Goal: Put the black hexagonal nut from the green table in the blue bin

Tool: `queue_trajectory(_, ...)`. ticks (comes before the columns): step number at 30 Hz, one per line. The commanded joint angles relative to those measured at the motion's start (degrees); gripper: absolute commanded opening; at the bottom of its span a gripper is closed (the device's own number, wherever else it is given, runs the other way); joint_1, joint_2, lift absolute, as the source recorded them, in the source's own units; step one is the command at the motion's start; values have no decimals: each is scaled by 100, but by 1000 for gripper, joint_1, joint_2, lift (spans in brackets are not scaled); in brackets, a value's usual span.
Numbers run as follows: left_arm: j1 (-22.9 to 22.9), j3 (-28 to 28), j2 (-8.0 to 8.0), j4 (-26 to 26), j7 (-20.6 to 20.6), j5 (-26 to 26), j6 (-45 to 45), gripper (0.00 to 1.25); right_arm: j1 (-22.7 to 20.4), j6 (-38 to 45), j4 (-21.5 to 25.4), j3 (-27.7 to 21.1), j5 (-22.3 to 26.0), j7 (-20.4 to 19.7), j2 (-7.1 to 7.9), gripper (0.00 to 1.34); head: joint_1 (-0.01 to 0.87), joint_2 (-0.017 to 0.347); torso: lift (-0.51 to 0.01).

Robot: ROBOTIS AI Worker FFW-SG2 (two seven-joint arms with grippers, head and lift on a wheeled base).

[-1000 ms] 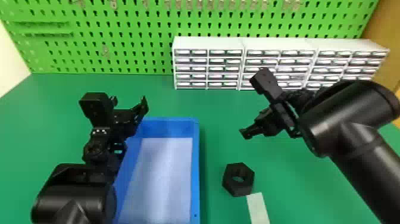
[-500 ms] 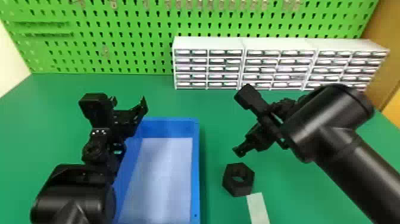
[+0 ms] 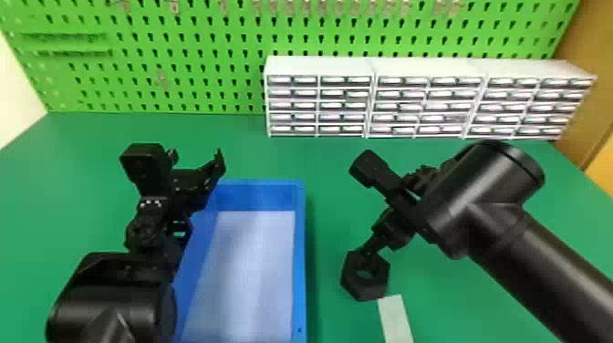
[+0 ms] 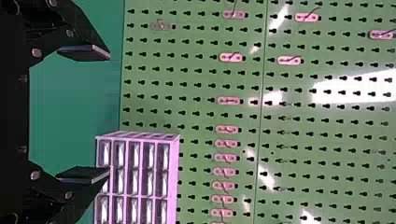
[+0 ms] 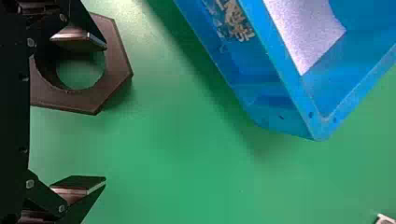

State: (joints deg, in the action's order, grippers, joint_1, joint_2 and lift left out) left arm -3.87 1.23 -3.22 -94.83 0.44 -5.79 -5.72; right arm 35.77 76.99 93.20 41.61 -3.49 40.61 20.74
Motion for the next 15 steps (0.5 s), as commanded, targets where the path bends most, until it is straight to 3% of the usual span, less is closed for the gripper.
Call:
queue_trajectory(1,9,0,-3,0,0,8,1,867,26,0,-83,58,-3,17,0,1066,686,51,-96)
queue_trajectory(15,9,0,-3,9,0,8,1,867,26,-237,-320,207,-55,43,0,1066,686,51,-96)
